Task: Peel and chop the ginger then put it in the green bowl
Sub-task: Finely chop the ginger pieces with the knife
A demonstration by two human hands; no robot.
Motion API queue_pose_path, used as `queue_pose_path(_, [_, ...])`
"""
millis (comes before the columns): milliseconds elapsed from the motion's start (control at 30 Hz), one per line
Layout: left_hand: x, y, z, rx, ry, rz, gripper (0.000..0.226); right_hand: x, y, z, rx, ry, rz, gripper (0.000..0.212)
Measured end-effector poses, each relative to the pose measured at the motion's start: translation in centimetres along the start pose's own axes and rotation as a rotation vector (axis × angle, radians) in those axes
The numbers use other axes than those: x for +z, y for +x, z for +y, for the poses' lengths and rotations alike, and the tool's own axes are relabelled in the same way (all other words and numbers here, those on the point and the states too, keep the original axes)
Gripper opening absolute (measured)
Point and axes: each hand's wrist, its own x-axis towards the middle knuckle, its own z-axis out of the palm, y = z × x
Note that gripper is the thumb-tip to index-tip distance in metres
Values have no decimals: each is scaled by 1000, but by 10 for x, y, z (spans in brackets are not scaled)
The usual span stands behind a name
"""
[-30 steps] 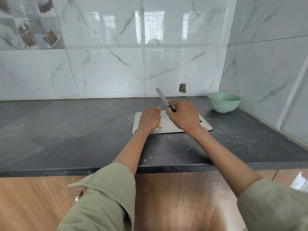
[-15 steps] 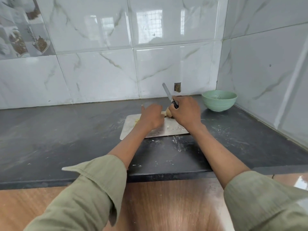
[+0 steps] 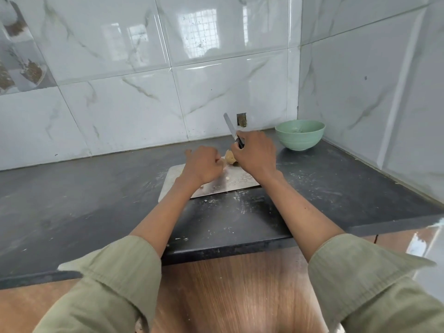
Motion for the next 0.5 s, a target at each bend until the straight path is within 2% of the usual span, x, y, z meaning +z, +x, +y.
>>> queue_pose_path(67, [-4,-11,-5,17,-86,10,18,1,-2,-2,-28,6,-17,20])
queue_pose_path(167, [-4,-25,-13,64,-169,-57,19,-3,-7,-7,-74,34,-35,22])
queue_pose_path(333, [-2,-28,-17,113,-153,-90,21,-15,-34,-30,-40,3,18,18])
queue_pose_path(500, [-3,-28,-19,97,-125,-60,9,-34,-78,-34,-34,-17,-45,32])
